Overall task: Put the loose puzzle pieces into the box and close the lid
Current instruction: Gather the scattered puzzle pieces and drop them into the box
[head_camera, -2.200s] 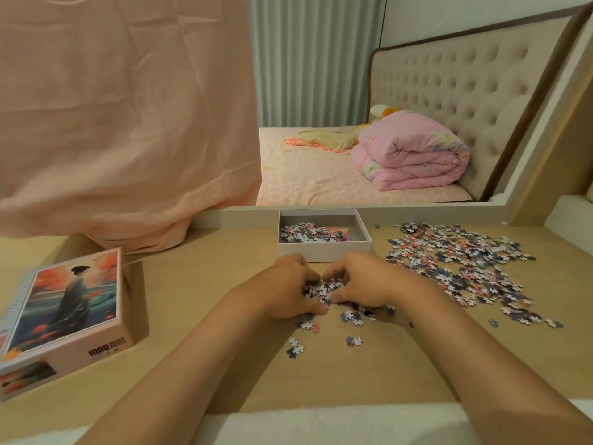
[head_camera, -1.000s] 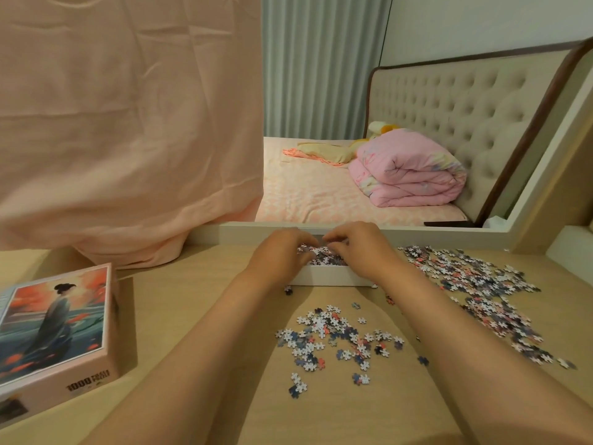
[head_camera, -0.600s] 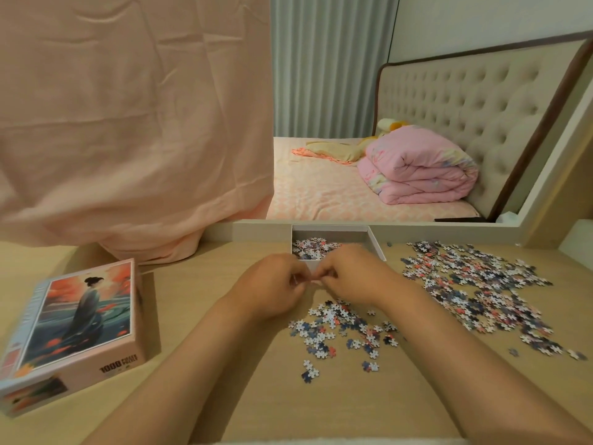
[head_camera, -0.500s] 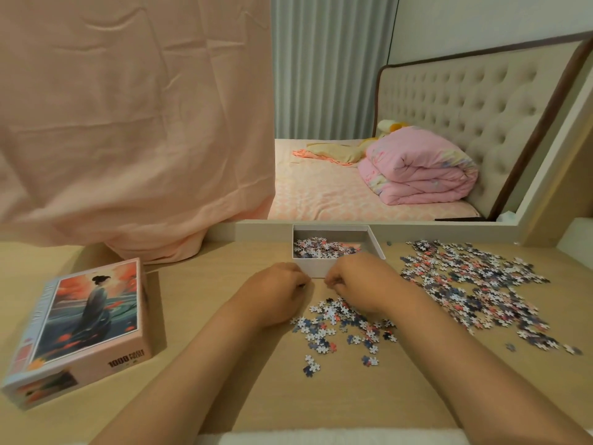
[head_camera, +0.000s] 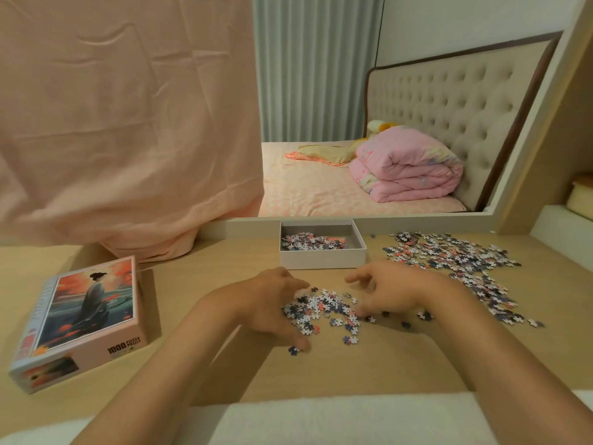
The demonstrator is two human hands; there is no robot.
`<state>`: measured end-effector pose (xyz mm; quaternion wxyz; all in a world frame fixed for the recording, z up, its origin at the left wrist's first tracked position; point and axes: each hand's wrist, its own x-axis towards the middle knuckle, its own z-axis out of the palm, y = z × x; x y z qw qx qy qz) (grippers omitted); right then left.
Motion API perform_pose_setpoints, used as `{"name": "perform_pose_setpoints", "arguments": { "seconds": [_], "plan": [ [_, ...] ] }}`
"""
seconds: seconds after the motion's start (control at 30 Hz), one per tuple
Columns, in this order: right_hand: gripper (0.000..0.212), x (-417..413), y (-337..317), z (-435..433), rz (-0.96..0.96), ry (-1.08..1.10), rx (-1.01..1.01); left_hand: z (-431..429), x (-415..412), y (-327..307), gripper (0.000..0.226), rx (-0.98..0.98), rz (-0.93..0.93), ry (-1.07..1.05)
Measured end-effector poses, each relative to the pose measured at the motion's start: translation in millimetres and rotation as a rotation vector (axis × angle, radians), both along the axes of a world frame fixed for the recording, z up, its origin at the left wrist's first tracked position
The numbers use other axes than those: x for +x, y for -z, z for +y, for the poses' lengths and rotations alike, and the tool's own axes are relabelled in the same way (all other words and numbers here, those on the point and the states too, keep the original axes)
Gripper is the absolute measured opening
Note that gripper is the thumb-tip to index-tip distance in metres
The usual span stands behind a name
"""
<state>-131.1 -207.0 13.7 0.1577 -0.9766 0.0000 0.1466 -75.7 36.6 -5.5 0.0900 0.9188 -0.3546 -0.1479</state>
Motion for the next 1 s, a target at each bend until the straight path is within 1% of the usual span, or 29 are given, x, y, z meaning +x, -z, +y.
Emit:
{"name": "perform_pose_setpoints", "arguments": {
  "seconds": [0.03,0.07,0.1,0.17,0.3,0.37,0.43,0.5,0.57,0.6,0.63,0.7,0.8,0.87,0.93,1.0],
  "plan": [
    [0.079,-2.5,0.8,-3.9,0.061,0.029,-0.021,0.9,0.2,2.4,0.111,0.055,0.002,-0.005],
    [0.085,-3.0,3.9,-6.7,0.101,0.069,0.014,0.6,0.9,5.9,0.114,0.067,0.01,-0.011],
    [0.085,-2.4,7.7,-8.0,0.125,0.114,0.087,-0.7,2.3,9.7,0.113,0.049,0.022,-0.013],
    [0.076,1.9,16.1,-6.9,0.117,0.16,0.191,-6.2,5.6,16.0,0.106,-0.018,0.034,0.0],
    [0.055,11.2,22.9,0.5,-0.031,0.054,0.111,-22.2,7.7,21.5,0.085,-0.145,-0.046,0.025],
    [0.053,12.5,22.4,6.3,-0.052,0.019,0.119,-26.4,8.3,20.8,0.081,-0.194,-0.045,0.024],
    [0.063,12.7,17.9,10.3,-0.047,0.013,0.109,-24.0,10.3,17.2,0.086,-0.188,-0.007,-0.007],
    [0.083,12.4,14.7,13.5,-0.012,0.007,0.047,-16.9,13.2,12.5,0.099,-0.042,0.001,-0.063],
    [0.105,12.4,16.4,18.4,0.034,-0.013,-0.071,-11.0,15.0,10.5,0.105,0.121,-0.008,-0.12],
    [0.112,12.6,19.2,21.4,0.046,-0.02,-0.12,-10.4,15.9,11.7,0.105,0.145,-0.014,-0.126],
    [0.114,12.2,21.7,25.0,0.044,-0.026,-0.143,-11.3,16.0,13.2,0.103,0.141,-0.023,-0.111],
    [0.105,12.4,23.4,30.8,0.01,-0.028,-0.093,-15.8,14.4,16.6,0.098,0.106,-0.048,-0.056],
    [0.081,14.5,21.1,37.1,-0.057,-0.009,0.059,-21.9,11.0,19.4,0.088,0.026,-0.073,-0.011],
    [0.067,15.8,19.9,40.9,-0.073,-0.008,0.062,-24.1,9.7,20.5,0.08,-0.053,-0.063,-0.011],
    [0.053,17.1,21.4,43.7,-0.095,0.008,0.072,-25.9,8.6,20.2,0.067,-0.122,-0.076,-0.007],
    [0.033,17.1,23.2,45.1,-0.127,0.017,0.106,-27.8,7.1,19.3,0.049,-0.181,-0.109,-0.009]
  ]
}}
